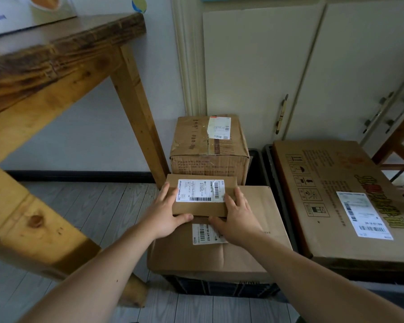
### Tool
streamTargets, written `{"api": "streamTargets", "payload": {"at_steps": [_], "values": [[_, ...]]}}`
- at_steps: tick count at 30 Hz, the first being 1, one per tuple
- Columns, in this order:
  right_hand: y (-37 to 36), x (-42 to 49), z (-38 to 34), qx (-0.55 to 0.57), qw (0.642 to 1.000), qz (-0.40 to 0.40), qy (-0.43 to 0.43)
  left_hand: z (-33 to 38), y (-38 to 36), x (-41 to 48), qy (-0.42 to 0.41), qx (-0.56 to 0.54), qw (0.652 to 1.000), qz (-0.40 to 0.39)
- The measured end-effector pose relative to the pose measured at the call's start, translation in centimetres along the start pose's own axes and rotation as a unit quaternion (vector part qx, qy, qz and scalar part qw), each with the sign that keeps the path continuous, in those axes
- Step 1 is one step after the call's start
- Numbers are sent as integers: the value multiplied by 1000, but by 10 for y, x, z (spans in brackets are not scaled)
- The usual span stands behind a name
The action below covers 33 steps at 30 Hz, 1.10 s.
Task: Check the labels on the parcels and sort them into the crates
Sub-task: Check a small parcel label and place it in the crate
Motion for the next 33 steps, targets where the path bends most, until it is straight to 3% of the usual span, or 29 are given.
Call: {"api": "streamTargets", "payload": {"at_steps": [10,20,27,33], "values": [[37,-40,-13,13,997,-68,-29,-3,30,-46,71,-5,996,-57],[174,-112,-98,-17,989,-123,-82,37,164,-151,125,-52,985,-102],[279,-164,-192,-4,993,-100,-60,64,269,-229,92,-40,989,-108],[346,-205,-243,-33,991,-92,-90,82,340,-277,35,-31,994,-103]]}}
Point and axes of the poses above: each hand's wrist, its own x-axis towards the middle knuckle, its own y-axis out of the back of the hand, z = x × y, the point moved 6 cm from there along x, towards the middle knuckle, and after that the axes turned 9 degrees about y, right-handed, at the moved point
